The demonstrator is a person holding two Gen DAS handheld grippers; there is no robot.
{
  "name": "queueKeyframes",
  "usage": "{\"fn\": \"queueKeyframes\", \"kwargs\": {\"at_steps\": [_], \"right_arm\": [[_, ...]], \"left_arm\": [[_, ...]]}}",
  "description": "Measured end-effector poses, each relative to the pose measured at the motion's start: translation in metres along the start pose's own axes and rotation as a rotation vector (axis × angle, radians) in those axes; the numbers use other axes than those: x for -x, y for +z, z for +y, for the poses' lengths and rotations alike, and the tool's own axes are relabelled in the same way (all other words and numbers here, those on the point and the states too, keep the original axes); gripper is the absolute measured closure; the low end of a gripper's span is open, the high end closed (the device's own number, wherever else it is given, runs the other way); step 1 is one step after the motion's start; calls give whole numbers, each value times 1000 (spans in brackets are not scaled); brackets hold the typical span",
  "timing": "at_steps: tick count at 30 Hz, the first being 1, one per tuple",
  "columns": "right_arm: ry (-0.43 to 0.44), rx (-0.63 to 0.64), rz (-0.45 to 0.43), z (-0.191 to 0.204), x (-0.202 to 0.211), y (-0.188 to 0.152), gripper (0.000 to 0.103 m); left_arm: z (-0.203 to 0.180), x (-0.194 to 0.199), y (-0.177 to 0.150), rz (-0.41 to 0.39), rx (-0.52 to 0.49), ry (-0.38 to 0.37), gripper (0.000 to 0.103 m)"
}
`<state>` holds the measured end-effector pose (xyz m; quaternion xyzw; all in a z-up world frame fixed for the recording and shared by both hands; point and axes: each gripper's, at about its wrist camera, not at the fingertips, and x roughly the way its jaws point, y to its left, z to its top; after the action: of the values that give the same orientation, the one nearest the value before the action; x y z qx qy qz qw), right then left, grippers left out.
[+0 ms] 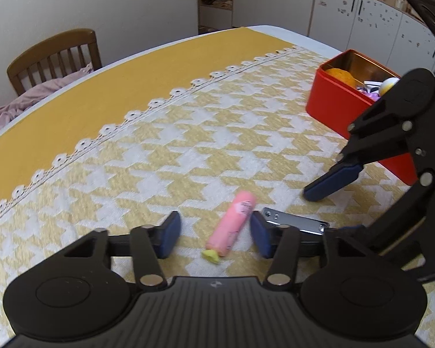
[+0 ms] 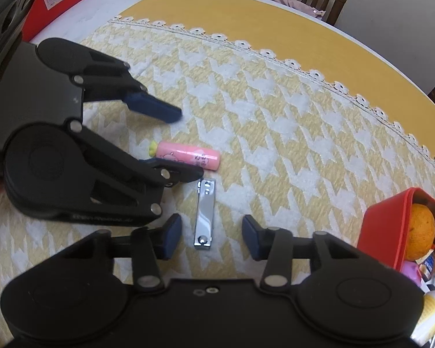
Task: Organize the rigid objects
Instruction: 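Grasp the pink stick with the left tool while the right tool grasps the silver nail clipper, then carry the pink stick and nail clipper over the red tin with both tools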
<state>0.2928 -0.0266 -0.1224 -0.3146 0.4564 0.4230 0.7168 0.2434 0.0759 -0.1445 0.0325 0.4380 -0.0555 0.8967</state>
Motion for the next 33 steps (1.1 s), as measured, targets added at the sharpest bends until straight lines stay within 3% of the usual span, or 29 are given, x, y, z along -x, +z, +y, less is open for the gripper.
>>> {"fn": "queueKeyframes", "kwargs": {"at_steps": [10, 18, 33], "right_arm": [[-4, -10, -12, -2, 1, 0, 91], [-29, -42, -15, -4, 10, -6, 92], [40, -52, -48, 1, 66, -27, 92]], "left_arm": [[-3, 1, 3, 3, 29, 7, 88], [-3, 7, 3, 23, 98, 19, 88], [-19, 43, -2, 35, 185, -3, 88]]}}
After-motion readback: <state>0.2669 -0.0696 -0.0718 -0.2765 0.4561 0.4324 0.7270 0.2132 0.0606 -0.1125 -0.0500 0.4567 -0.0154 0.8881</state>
